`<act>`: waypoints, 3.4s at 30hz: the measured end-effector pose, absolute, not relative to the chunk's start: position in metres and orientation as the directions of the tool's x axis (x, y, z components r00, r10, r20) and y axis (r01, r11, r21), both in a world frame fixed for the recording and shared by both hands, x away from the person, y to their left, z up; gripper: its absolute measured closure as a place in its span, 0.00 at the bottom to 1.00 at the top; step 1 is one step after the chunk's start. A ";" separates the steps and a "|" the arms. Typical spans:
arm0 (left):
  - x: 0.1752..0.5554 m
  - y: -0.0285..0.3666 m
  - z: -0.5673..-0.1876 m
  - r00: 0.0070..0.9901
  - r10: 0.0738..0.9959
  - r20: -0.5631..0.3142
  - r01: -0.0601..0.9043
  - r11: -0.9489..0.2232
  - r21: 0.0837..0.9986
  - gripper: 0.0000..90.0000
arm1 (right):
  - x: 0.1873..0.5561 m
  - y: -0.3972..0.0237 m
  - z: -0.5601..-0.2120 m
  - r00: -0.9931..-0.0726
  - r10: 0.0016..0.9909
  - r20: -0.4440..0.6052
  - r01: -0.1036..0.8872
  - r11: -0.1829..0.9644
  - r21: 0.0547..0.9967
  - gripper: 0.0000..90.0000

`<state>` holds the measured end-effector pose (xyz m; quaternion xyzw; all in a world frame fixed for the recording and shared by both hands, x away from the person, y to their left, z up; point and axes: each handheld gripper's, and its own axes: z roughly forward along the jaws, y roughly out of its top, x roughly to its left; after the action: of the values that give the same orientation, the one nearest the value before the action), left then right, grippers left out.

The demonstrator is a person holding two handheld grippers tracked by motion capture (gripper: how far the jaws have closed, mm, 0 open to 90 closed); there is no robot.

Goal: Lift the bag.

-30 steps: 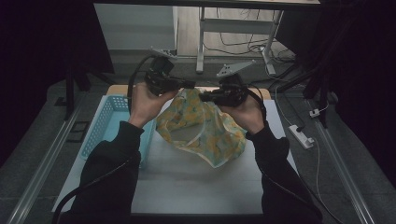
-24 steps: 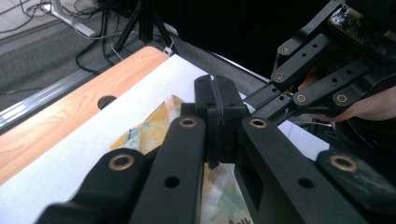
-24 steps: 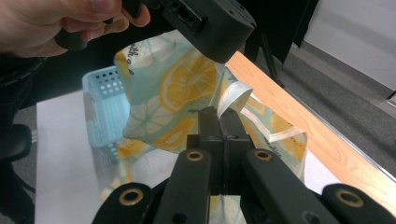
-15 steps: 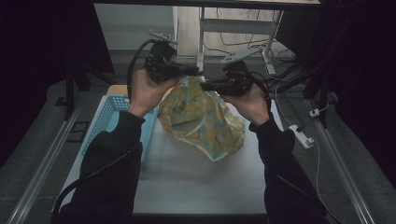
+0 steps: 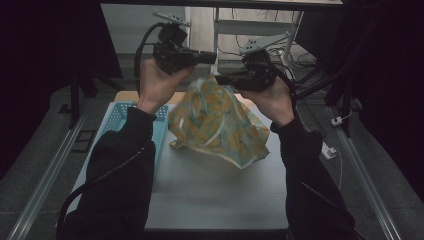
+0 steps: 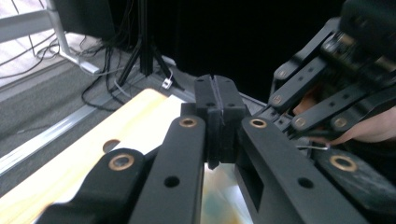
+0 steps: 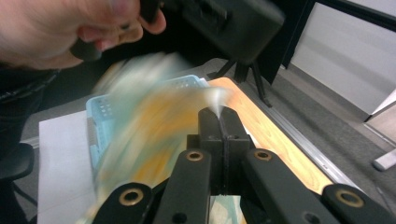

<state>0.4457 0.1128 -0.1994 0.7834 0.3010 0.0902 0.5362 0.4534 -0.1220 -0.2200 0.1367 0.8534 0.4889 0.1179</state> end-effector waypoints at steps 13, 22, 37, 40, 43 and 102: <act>0.445 0.116 -0.236 0.787 0.600 -0.141 0.384 -0.297 0.874 0.99 | 0.469 -0.122 -0.244 -0.914 0.400 -0.065 0.161 0.505 0.848 1.00; 0.434 0.122 -0.273 0.832 0.540 -0.129 0.348 -0.326 0.879 0.49 | 0.481 -0.125 -0.259 -0.905 0.423 -0.039 0.198 0.500 0.843 1.00; 0.444 0.096 -0.334 0.834 0.535 -0.133 0.423 -0.467 0.777 0.77 | 0.485 -0.118 -0.290 -0.917 0.399 -0.011 0.212 0.509 0.834 1.00; 0.456 0.096 -0.341 0.808 0.566 -0.162 0.463 -0.441 0.769 0.99 | 0.486 -0.119 -0.296 -0.915 0.403 -0.011 0.215 0.512 0.832 0.99; 0.467 0.097 -0.345 0.774 0.614 -0.157 0.493 -0.429 0.757 1.00 | 0.488 -0.125 -0.303 -0.911 0.412 -0.002 0.225 0.501 0.835 0.98; 0.362 0.189 -0.438 0.717 0.666 -0.205 0.528 -0.326 0.784 0.00 | 0.428 -0.207 -0.396 -0.820 0.572 -0.016 0.305 0.462 0.833 0.00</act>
<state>0.3619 0.1895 -0.4381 0.8107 0.3683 0.0771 0.4486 0.4276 -0.2070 -0.3965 0.2604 0.8420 0.4486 0.1484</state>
